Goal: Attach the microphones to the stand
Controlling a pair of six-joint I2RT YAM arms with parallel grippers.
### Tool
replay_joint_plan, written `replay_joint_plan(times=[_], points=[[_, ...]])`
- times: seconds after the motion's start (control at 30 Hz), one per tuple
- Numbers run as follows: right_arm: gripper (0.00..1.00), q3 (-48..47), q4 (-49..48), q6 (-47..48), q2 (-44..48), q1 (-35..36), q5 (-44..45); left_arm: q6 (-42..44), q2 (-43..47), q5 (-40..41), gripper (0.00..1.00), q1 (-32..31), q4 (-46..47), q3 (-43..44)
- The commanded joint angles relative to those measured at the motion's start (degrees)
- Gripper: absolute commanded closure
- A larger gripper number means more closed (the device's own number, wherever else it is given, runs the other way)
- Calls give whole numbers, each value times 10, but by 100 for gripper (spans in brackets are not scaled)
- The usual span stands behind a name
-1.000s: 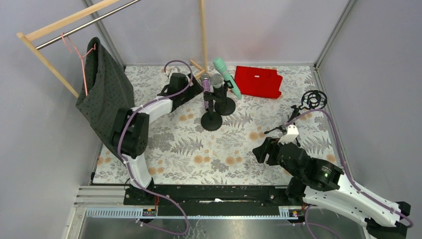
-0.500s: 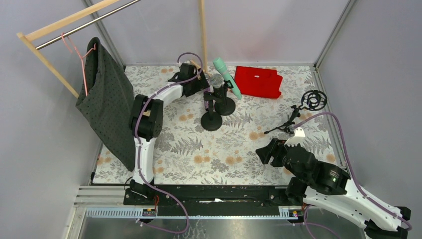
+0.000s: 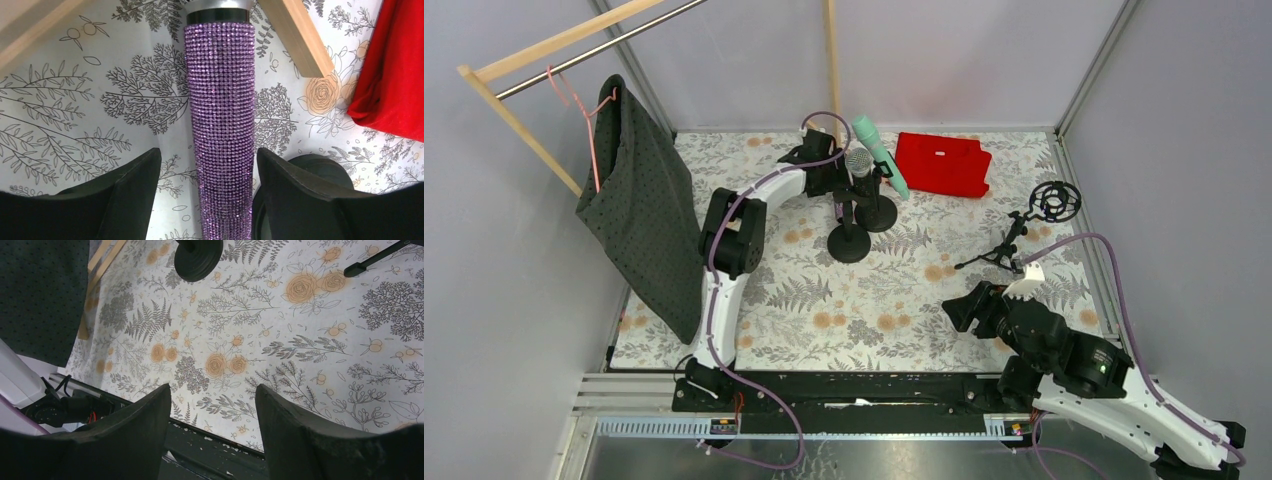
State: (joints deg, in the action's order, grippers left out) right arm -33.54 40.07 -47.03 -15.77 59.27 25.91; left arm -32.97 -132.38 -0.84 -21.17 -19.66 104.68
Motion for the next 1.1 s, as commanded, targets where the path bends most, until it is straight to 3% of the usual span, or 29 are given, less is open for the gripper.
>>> replay_joint_plan(times=[0.0, 0.2, 0.27, 0.43, 0.5, 0.6, 0.8, 1.07], points=[[32, 2, 1, -16, 13, 3, 19, 24, -14, 32, 29, -4, -25, 27], [32, 3, 1, -16, 14, 3, 21, 28, -18, 41, 52, -3, -30, 23], [32, 2, 1, -16, 13, 3, 21, 26, -12, 50, 54, -3, -24, 15], [32, 2, 2, -16, 15, 3, 23, 7, 23, 58, 86, 18, 0, -18], [32, 2, 2, -16, 15, 3, 24, 7, 44, 72, 95, 27, 0, -32], [32, -2, 3, -14, 13, 3, 34, 3, 95, 119, 100, 36, 3, -76], [32, -12, -5, 2, 3, 3, 62, -22, 275, 195, 100, 38, 72, -251], [32, -25, -14, 7, -9, 3, 103, 27, 481, 218, 100, 39, 140, -430]])
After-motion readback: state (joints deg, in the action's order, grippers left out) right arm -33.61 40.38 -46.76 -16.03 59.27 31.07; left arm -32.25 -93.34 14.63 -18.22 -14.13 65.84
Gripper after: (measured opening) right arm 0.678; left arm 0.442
